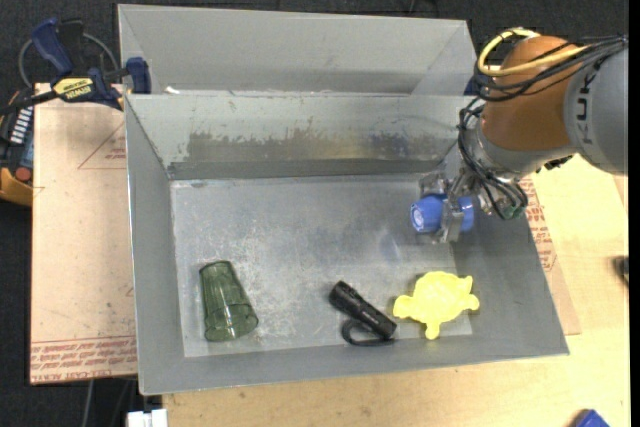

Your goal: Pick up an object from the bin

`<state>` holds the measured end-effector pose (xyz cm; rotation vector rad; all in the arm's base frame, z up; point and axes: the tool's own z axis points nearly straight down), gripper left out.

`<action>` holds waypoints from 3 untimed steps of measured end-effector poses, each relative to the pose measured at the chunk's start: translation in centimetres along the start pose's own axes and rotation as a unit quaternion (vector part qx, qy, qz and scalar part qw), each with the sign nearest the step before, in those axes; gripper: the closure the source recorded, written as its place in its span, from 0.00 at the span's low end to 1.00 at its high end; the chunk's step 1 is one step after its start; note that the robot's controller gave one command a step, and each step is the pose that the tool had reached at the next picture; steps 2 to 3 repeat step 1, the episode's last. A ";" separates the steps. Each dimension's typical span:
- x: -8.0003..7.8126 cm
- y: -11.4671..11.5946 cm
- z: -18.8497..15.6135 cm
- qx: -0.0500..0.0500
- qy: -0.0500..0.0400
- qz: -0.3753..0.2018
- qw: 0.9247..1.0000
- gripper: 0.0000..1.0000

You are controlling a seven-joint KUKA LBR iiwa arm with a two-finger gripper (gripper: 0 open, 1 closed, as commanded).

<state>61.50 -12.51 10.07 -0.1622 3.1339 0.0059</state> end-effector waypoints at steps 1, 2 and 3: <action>-0.1 0.0 -0.9 0.000 -0.001 0.000 1.000 1.00; -0.1 0.0 -0.9 0.000 -0.001 0.000 1.000 1.00; -0.1 0.0 -0.9 0.000 -0.001 0.000 1.000 1.00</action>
Offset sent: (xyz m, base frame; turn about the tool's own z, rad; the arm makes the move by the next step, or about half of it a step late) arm -0.0002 0.0001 0.0576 0.0000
